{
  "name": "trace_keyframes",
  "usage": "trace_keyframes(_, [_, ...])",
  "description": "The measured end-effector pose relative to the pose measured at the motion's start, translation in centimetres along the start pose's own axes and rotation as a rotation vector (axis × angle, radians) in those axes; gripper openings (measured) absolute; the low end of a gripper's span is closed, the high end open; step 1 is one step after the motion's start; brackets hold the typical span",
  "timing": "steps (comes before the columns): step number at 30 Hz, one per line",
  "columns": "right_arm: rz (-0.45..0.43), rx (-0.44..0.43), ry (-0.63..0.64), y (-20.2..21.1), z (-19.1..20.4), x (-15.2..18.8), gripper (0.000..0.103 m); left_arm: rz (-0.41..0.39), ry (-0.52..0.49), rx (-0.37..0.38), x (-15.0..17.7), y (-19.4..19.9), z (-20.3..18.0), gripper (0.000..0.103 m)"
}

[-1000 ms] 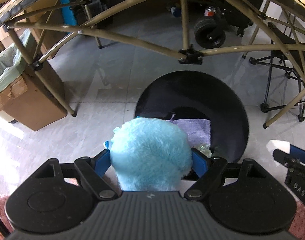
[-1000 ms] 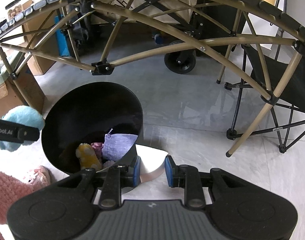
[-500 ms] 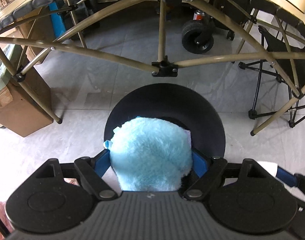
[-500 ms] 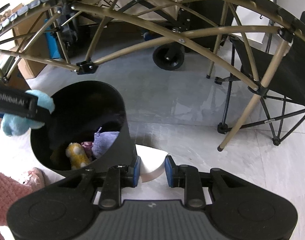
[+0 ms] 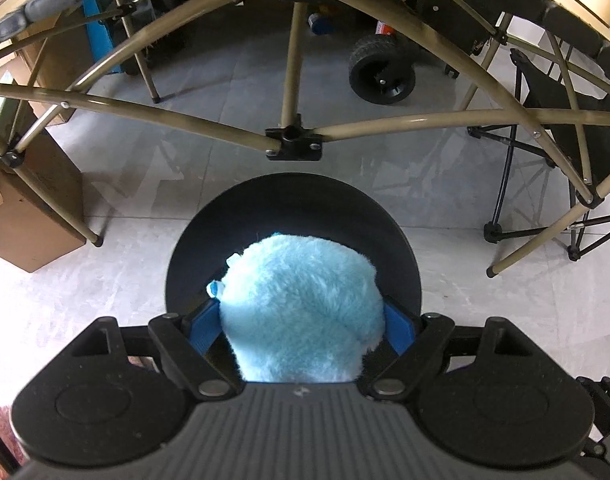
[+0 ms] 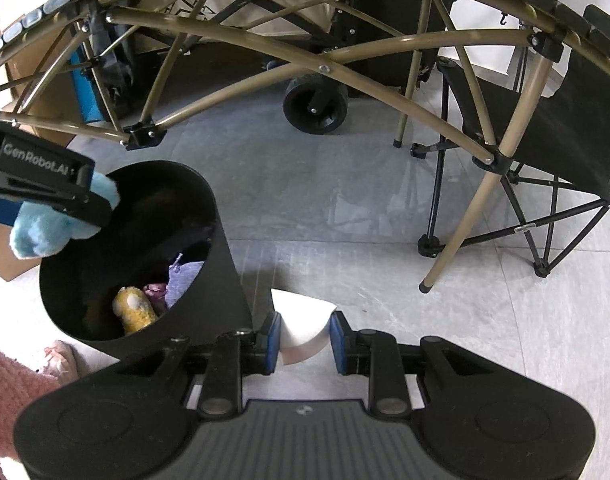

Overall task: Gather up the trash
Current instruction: 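Open the left gripper over the bin to drop the blue puff, then move the right gripper over the bin and open it to drop the wedge sponge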

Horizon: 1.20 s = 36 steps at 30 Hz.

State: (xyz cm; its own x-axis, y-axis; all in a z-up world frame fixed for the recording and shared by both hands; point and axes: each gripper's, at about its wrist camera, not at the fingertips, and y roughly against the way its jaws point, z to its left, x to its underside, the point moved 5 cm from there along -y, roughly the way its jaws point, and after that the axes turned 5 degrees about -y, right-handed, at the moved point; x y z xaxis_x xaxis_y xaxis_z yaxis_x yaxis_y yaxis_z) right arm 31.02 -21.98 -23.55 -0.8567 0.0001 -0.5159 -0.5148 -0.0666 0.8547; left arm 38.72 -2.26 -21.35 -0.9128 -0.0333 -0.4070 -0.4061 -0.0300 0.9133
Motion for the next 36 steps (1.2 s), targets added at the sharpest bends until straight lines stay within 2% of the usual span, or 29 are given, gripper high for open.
trace_keyframes(14, [0.003,0.0,-0.011,-0.11,-0.42,0.03,0.025,0.016,-0.012,0.009,-0.05,-0.45,-0.73,0.086])
trace_keyframes(18, [0.003,0.0,-0.011,-0.09,-0.47,0.03,0.025,0.025,-0.007,0.011,-0.03,-0.43,-0.69,0.102])
trace_keyframes(19, [0.002,0.001,-0.011,-0.07,-0.44,0.04,0.025,0.023,-0.009,0.01,-0.03,-0.41,-0.72,0.103])
trace_keyframes(36, [0.0,0.0,-0.006,0.0,-0.47,0.05,0.025,0.047,-0.024,0.021,0.53,-0.5,-0.86,0.103])
